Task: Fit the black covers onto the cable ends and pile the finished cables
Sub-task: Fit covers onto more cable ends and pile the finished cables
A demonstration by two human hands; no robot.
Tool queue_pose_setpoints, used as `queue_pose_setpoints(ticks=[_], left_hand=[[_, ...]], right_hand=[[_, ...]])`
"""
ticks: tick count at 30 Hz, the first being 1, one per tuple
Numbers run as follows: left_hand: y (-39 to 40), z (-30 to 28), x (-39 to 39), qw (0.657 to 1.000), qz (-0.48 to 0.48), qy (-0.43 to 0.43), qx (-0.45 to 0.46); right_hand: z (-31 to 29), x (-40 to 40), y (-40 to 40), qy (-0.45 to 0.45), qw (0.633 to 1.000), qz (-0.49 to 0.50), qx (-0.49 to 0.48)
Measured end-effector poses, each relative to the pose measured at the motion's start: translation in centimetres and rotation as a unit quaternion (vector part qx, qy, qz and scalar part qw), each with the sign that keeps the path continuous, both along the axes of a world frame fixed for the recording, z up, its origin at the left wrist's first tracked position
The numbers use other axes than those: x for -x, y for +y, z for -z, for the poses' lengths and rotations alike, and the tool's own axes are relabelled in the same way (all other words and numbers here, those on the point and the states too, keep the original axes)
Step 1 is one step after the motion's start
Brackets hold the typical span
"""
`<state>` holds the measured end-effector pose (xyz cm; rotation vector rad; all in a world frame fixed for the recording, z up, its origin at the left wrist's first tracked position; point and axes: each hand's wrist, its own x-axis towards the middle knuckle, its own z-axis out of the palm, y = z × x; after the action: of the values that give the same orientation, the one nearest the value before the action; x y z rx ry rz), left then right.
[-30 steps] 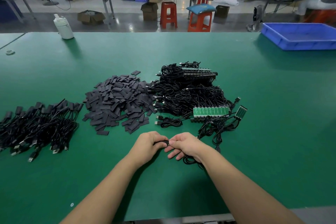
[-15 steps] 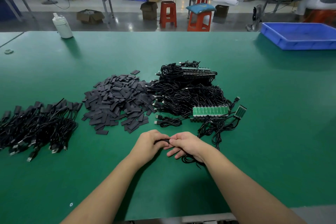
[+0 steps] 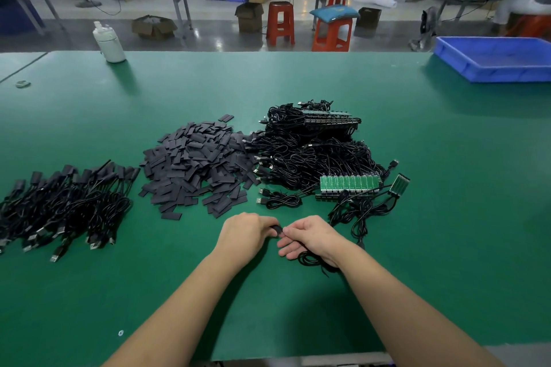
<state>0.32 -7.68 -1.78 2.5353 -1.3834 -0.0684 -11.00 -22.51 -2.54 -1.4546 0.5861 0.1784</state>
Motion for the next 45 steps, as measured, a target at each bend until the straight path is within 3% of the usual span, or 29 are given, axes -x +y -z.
queue_pose_setpoints(ticks=[11,22,27,29,31,33,35,37,45], left_hand=[[-0.4,0.1,0.3,0.999,0.029,-0.020,-0.014],[-0.7,-0.4,0.2,0.993,0.047,-0.064,-0.089],[-0.2,-0.2,0.3,0.994,0.049,-0.070,-0.068],[0.1,-0.1,0.4,0.998,0.028,-0.037,-0.043],[0.4,0.0,1.0,0.996,-0.043,0.081,0.018],[0.5,-0.4,1.5,0.942,-0.121,0.283,0.137],[0.6,-0.7,1.9,0.850,-0.159,0.438,0.243],[0.9,-1.1,2.4,0.787,-0.169,0.509,0.306],[2.2,-2.2,3.8,0.661,-0.106,0.655,0.351]], right_hand=[[0.4,0.0,0.0,-0.001,0.999,-0.022,0.036],[0.4,0.0,0.0,0.013,0.998,-0.022,0.050],[0.2,0.1,0.1,0.014,0.998,-0.017,0.055],[0.0,0.1,0.2,0.010,0.999,-0.011,0.051],[-0.3,0.1,0.3,-0.001,1.000,0.011,0.028],[-0.8,0.0,0.7,-0.016,0.999,0.037,0.005],[-1.3,-0.4,1.4,-0.036,0.998,0.050,-0.005],[-1.9,-0.9,2.3,-0.063,0.996,0.067,-0.021],[-5.1,-2.4,4.5,-0.123,0.984,0.129,-0.002]])
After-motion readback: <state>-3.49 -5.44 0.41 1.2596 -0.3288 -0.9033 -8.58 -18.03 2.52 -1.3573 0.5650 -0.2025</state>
